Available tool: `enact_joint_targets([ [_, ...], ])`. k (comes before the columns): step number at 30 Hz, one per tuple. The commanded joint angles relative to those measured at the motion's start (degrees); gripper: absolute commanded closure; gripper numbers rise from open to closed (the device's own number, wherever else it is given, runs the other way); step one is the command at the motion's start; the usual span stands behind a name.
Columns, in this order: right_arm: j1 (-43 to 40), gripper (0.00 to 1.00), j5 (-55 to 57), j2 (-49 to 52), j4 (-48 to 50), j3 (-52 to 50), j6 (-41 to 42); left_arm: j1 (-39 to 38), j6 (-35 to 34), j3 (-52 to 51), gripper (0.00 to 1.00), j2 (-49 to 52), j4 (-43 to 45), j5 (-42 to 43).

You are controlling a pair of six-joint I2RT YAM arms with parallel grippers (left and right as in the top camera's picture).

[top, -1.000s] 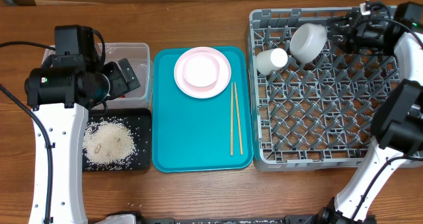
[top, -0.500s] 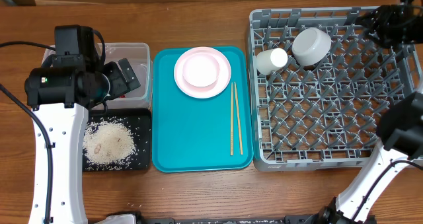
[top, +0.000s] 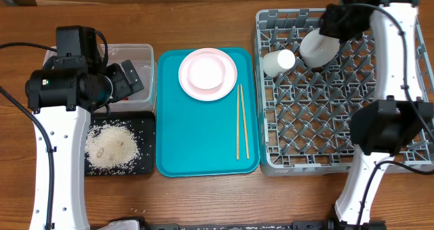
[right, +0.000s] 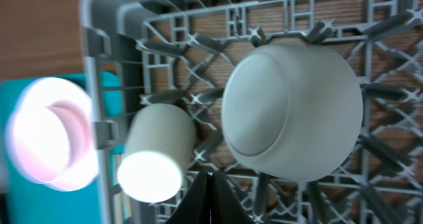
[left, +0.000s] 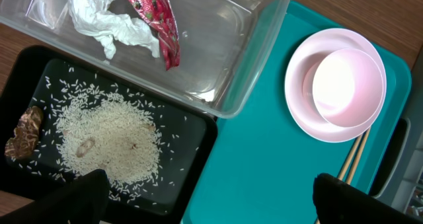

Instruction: Sort waste into correct bins and load items into the dishwasher

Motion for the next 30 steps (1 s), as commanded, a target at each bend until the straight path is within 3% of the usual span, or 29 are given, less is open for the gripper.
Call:
enact_joint_targets([
  [1,1.95,0.96,11.89,-1.92,0.7,-1.68,0.96,0.22,-0.15,0.5,0.0,-0.09,0.04,-0.76],
  [14,2.84,0.96,19.12,-1.88,8.92,-12.46,3.06,0.22,-0.15,0.5,0.0,-0.09,0.04,-0.76],
  [22,1.6,0.95,28.5,-2.12,7.61,-10.12,5.01,0.22,-0.17,0.5,0.0,-0.09,0.04,-0.76],
  [26,2.25,0.84,25.03,-2.89,4.15,-7.06,4.94,0.22,-0.17,0.5,0.0,-0.09,0.04,-0.76],
  [30,2.82,0.65,14.47,-3.93,2.23,-6.91,4.94,0.22,-0.17,0.5,0.0,-0.09,0.04,-0.76],
])
